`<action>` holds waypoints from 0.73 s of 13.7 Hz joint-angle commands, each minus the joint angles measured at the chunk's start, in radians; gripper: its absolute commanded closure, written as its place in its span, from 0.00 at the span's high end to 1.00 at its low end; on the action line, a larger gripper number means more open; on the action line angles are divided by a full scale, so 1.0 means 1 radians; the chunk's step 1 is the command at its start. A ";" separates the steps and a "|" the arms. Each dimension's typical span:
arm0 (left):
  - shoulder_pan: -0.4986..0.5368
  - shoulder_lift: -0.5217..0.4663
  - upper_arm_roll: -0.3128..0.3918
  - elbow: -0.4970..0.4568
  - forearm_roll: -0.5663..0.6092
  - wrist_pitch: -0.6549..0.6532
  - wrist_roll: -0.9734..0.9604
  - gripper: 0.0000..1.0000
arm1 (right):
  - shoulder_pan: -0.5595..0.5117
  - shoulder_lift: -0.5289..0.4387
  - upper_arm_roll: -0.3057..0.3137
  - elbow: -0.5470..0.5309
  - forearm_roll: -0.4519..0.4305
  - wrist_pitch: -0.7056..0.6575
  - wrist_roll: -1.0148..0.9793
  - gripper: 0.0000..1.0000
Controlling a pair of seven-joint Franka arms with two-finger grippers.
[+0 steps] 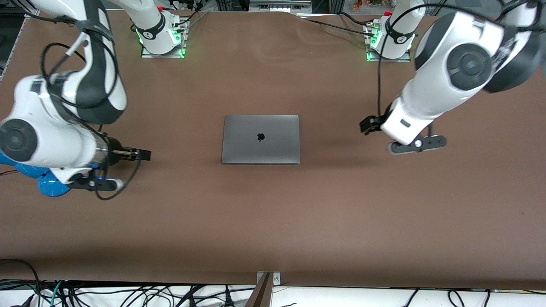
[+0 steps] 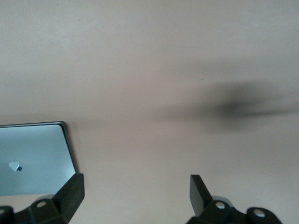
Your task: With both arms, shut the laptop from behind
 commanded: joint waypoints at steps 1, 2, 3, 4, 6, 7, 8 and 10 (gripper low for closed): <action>-0.014 -0.114 0.091 -0.053 0.018 -0.050 0.153 1.00 | -0.045 -0.216 0.046 -0.209 -0.086 0.049 -0.043 1.00; -0.014 -0.160 0.123 -0.087 0.012 -0.052 0.210 1.00 | -0.088 -0.278 0.106 -0.257 -0.147 0.052 -0.051 1.00; -0.014 -0.207 0.160 -0.123 0.008 -0.050 0.265 1.00 | -0.143 -0.338 0.173 -0.292 -0.215 0.052 -0.051 1.00; -0.014 -0.247 0.192 -0.153 -0.014 -0.050 0.313 1.00 | -0.182 -0.397 0.215 -0.321 -0.261 0.055 -0.043 1.00; -0.015 -0.321 0.267 -0.217 -0.051 -0.050 0.399 1.00 | -0.229 -0.484 0.228 -0.348 -0.286 0.044 -0.045 1.00; -0.014 -0.353 0.286 -0.243 -0.051 -0.049 0.428 1.00 | -0.270 -0.520 0.243 -0.355 -0.286 0.034 -0.051 1.00; -0.014 -0.378 0.303 -0.265 -0.051 -0.049 0.434 1.00 | -0.307 -0.549 0.261 -0.369 -0.281 0.020 -0.056 1.00; -0.014 -0.445 0.306 -0.335 -0.051 -0.040 0.434 1.00 | -0.328 -0.600 0.267 -0.423 -0.281 0.003 -0.033 1.00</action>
